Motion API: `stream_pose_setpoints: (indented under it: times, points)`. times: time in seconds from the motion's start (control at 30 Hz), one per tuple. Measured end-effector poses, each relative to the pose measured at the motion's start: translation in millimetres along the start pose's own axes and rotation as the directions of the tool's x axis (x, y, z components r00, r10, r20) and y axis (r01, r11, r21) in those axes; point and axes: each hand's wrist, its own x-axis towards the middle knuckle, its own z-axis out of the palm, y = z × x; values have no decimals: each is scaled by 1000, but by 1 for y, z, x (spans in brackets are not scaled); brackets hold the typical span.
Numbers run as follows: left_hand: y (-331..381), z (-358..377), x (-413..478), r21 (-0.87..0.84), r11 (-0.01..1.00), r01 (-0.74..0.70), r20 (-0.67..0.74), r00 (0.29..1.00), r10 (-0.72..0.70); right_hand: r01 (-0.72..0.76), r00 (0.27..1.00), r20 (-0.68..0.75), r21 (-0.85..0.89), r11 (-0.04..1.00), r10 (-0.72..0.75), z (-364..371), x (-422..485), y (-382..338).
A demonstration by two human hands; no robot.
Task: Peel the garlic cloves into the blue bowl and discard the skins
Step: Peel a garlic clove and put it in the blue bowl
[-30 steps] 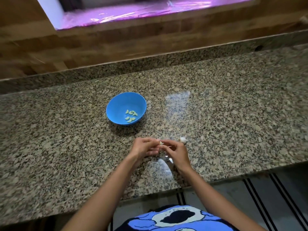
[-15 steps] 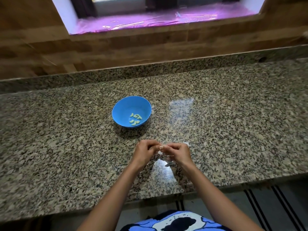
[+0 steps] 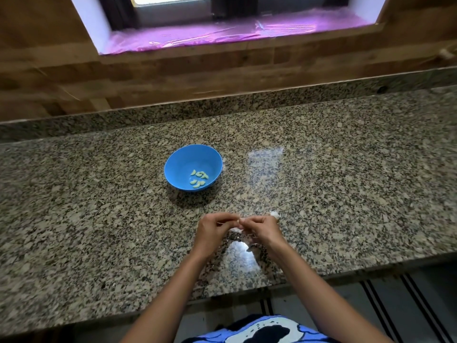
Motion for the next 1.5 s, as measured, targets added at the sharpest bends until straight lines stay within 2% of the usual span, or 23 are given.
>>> stream_pose_setpoints:
  times: [0.1, 0.17, 0.23, 0.3, 0.4, 0.53, 0.63, 0.7, 0.87, 0.93, 1.07, 1.3, 1.4, 1.5]
  points:
    - [4, 1, 0, -355, 921, 158, -70, 978, -195, 14, 1000, -24, -10, 1000, -14, 2, 2, 0]
    - [7, -1, 0, -561, 790, 246, -35, 947, -320, 7, 999, -44, 0, 1000, -7, 6, 3, 3]
    - [8, -3, 1, -649, 699, 301, 30, 927, -373, 16, 997, -76, 15, 1000, -15, 11, 2, 7]
    - [8, -3, 0, -641, 693, 330, 62, 922, -382, 51, 991, -124, -35, 998, -55, 14, 3, 11]
    - [5, -2, -3, -632, 703, 325, 67, 927, -368, 102, 974, -178, -224, 969, -143, 15, 7, 14]
    - [3, -4, -5, -610, 720, 330, 65, 927, -369, 175, 956, -133, -460, 870, -262, 11, 11, 14]
    - [2, -4, -5, -628, 703, 334, 88, 928, -362, 317, 930, -41, -410, 855, -365, 11, 9, 10]
    - [2, -4, -5, -655, 681, 328, 105, 932, -348, 384, 906, 18, -461, 800, -424, 12, 8, 8]
    - [5, -2, -4, -696, 639, 327, 109, 928, -356, 449, 805, -20, -634, 630, -593, 12, 9, 9]
    - [5, -1, -2, -675, 669, 312, 72, 930, -361, 483, 773, 6, -654, 582, -635, 11, 9, 10]
    - [7, -4, 0, -613, 741, 273, 21, 944, -329, 486, 813, 37, -594, 642, -581, 8, 13, 9]
    - [6, -4, 1, -591, 771, 238, -22, 950, -310, 459, 829, 50, -629, 628, -556, 9, 12, 3]
    - [9, -3, 0, -591, 773, 230, -25, 953, -302, 449, 836, 29, -611, 652, -548, 9, 12, 3]
    - [13, -3, 0, -647, 729, 224, -16, 952, -306, 424, 870, -27, -470, 774, -493, 10, 11, 1]
